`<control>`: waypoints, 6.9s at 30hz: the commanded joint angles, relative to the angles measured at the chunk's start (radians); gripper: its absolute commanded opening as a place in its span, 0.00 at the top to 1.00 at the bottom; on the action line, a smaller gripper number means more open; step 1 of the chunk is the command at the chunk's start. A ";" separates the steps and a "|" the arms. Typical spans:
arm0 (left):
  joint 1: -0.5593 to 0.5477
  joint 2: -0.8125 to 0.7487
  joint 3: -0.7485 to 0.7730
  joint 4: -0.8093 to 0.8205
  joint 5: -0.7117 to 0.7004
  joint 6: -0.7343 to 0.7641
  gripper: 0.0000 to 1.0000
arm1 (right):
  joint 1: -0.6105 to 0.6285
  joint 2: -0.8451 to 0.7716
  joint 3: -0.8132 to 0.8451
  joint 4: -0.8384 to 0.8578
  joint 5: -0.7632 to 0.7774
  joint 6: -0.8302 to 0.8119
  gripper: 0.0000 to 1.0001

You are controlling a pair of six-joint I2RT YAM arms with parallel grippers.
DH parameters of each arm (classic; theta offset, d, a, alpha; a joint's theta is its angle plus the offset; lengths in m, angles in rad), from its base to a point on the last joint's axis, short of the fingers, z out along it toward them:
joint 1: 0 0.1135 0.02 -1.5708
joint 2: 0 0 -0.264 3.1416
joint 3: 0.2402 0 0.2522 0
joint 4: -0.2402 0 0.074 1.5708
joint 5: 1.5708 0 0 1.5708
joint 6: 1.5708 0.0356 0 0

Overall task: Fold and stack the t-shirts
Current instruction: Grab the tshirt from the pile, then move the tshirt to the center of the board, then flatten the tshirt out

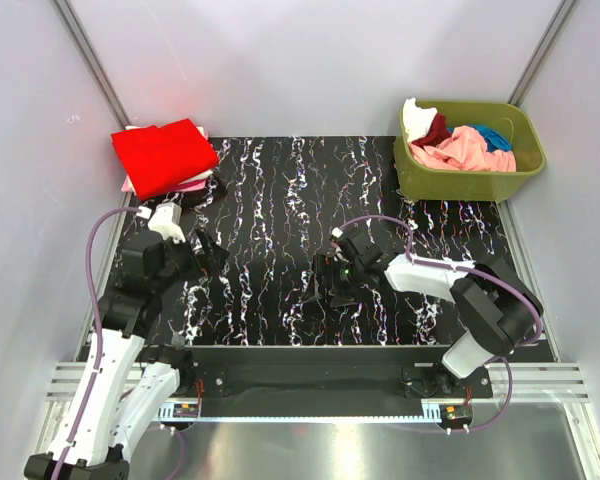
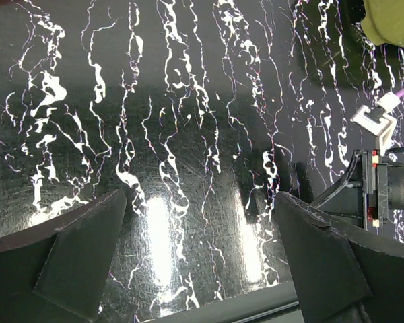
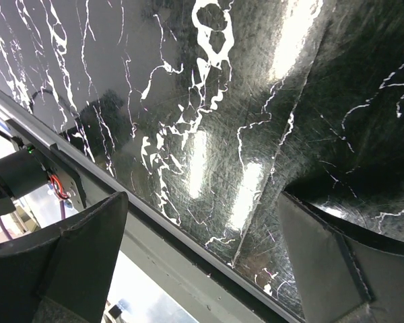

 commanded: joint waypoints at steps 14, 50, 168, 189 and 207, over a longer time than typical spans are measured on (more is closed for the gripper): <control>-0.007 -0.014 0.068 -0.069 -0.072 0.032 0.01 | -0.003 -0.272 0.052 -0.095 0.130 -0.096 0.00; -0.002 -0.105 0.051 -0.060 -0.136 0.024 0.01 | -0.896 0.796 1.815 -0.888 0.511 -0.288 0.27; 0.170 -0.358 0.060 -0.132 -0.463 -0.042 0.01 | 0.473 0.215 1.346 -1.144 1.030 -0.027 1.00; -0.018 0.002 -0.013 0.094 -0.050 -0.140 0.01 | 0.319 -0.844 0.269 -1.172 1.109 0.424 1.00; -0.842 0.814 0.310 0.341 -0.374 -0.246 0.01 | 0.320 -0.848 0.027 -0.893 0.910 0.401 1.00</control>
